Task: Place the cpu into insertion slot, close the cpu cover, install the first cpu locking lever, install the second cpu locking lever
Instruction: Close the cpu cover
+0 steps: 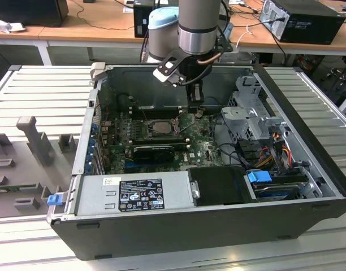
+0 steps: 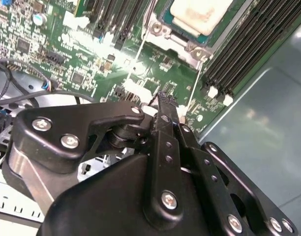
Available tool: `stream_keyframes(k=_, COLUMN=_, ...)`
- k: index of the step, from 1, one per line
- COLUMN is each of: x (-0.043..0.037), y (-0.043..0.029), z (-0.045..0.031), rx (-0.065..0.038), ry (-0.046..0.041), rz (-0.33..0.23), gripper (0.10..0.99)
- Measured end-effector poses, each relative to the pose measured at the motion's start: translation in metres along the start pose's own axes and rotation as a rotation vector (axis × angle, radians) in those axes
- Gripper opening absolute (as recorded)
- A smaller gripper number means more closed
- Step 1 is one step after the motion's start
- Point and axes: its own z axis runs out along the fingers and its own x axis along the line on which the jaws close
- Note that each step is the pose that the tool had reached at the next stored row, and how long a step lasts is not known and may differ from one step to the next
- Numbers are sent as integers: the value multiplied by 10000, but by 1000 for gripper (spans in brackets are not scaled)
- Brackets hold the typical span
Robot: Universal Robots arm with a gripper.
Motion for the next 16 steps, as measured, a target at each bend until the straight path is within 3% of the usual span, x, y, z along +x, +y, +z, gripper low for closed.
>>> stream_keyframes(k=3, x=3, y=65, z=6, rx=-1, ry=1, rz=2, gripper=106)
stream_keyframes(k=6, x=6, y=187, z=17, rx=2, ry=1, rz=0, gripper=106)
stream_keyframes(k=10, x=2, y=227, z=49, rx=5, ry=0, rz=0, gripper=106)
stream_keyframes(k=13, x=-36, y=227, z=148, rx=11, ry=15, rz=-3, gripper=106)
stream_keyframes(k=16, x=-52, y=224, z=178, rx=41, ry=23, rz=-3, gripper=106)
